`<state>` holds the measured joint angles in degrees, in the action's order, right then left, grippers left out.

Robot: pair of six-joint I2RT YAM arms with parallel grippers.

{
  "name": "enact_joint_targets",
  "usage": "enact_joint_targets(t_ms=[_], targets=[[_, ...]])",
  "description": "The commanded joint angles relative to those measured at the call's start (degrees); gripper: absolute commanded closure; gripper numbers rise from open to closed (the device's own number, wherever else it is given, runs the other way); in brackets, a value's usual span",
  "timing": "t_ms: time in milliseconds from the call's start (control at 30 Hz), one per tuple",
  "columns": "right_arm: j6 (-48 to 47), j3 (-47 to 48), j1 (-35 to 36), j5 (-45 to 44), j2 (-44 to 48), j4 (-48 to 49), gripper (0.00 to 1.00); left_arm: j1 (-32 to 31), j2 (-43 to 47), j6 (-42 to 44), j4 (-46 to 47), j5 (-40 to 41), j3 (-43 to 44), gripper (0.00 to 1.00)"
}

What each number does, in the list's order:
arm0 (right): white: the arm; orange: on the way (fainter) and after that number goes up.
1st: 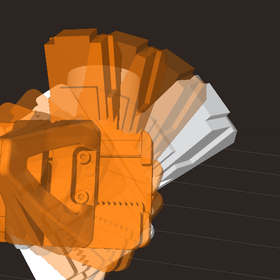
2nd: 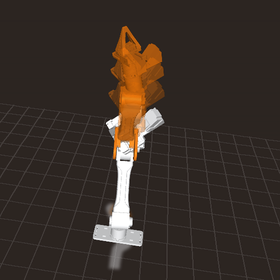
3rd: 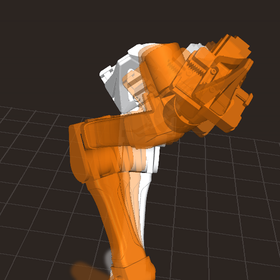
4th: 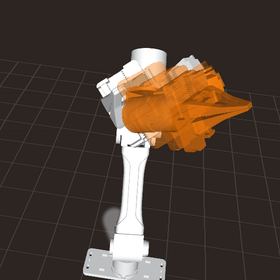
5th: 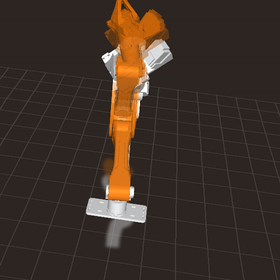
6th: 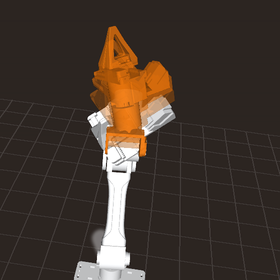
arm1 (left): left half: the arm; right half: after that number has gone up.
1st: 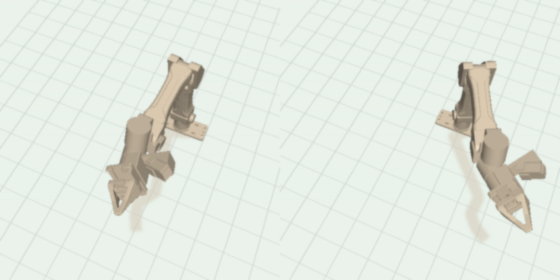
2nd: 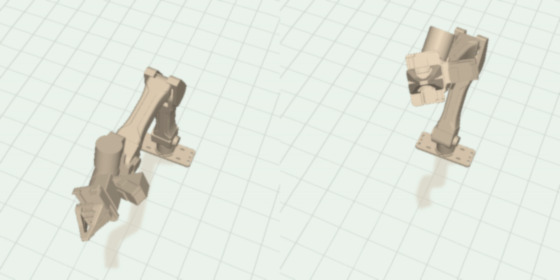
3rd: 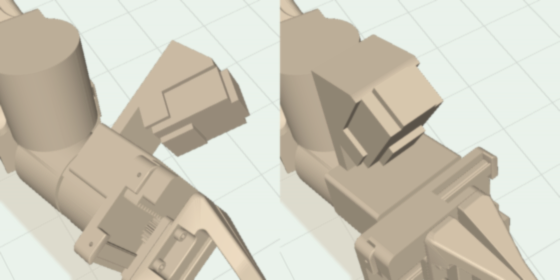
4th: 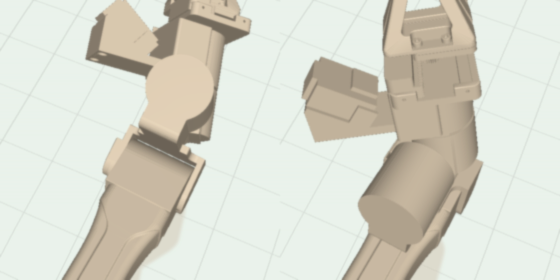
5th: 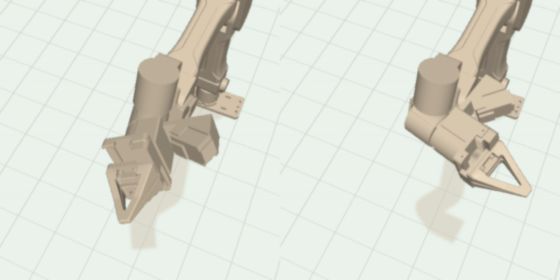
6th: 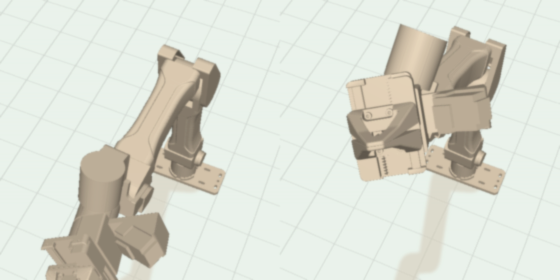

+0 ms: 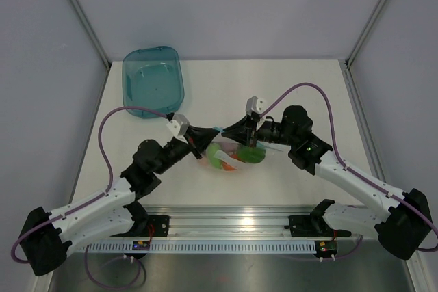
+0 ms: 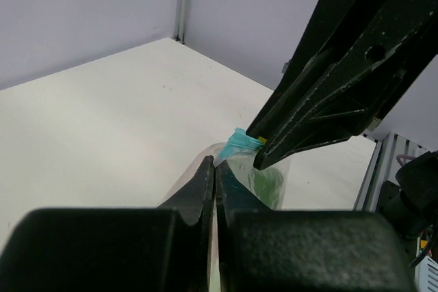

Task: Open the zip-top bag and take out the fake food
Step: Unzip the zipper food storage bag at the center of the board.

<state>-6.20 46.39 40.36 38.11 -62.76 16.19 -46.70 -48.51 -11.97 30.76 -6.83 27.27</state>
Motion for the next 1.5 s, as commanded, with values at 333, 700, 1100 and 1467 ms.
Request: enact_joint_targets(t_ms=[333,700,1100,1467], targets=[[-0.9,1.9,0.5,-0.8,0.8,-4.6,1.00,3.8,5.8,-3.9,-1.2,24.2,-0.8,1.00],[-1.5,4.0,0.5,-3.4,1.9,-11.2,1.00,7.2,5.0,-9.3,-11.4,41.6,0.5,1.00],[-2.9,8.4,0.5,-6.5,2.5,-23.1,1.00,10.4,4.4,-15.5,-21.3,51.5,2.0,1.00],[-3.1,9.4,0.6,-6.6,2.1,-24.9,1.00,10.4,4.9,-14.1,-18.7,49.1,1.0,1.00]])
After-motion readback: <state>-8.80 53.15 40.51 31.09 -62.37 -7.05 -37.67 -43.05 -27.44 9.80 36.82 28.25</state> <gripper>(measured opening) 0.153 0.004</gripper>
